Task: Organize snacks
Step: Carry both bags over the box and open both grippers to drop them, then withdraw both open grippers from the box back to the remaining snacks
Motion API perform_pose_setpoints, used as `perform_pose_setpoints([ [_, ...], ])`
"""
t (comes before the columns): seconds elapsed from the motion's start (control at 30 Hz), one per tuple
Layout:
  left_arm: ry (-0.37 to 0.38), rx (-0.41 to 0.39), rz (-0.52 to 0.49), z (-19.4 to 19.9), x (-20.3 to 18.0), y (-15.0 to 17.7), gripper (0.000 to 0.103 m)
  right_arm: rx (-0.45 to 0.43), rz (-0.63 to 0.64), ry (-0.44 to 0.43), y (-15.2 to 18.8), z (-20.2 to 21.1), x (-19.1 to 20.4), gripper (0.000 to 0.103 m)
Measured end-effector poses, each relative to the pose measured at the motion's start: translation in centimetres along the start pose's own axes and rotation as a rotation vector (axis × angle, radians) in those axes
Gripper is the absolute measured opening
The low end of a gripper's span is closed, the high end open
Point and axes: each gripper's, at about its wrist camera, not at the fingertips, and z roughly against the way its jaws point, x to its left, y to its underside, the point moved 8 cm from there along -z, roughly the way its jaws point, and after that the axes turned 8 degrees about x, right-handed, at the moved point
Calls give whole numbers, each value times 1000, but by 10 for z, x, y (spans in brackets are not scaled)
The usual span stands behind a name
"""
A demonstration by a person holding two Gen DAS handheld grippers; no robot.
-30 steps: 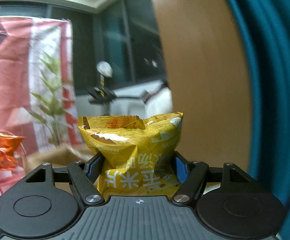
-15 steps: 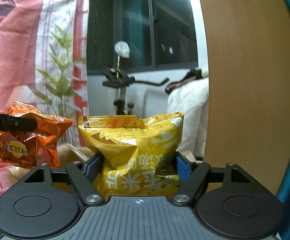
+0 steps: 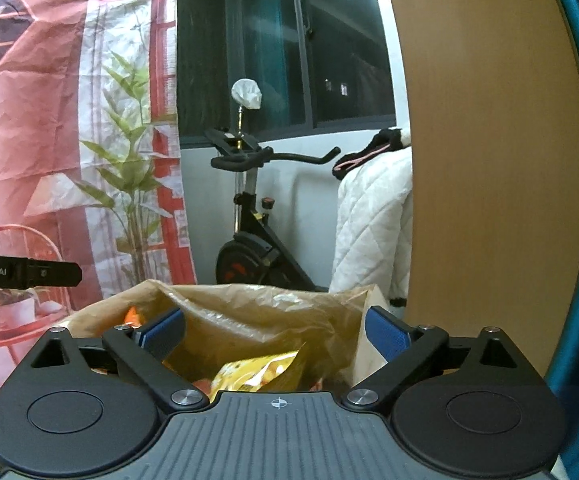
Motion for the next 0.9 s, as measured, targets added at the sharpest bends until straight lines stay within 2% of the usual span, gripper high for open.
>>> perform_pose_setpoints([
  [0.4,-36,41,-22,58,12,49,84,27,-48,-31,37,55,18,99],
  [0.63,-34,87,11,78,19,86,84,67,-88,-34,69,71,23,99],
  [0.9,-40,133,30,91,28,112,84,130,-159,-52,114,75,28,99],
])
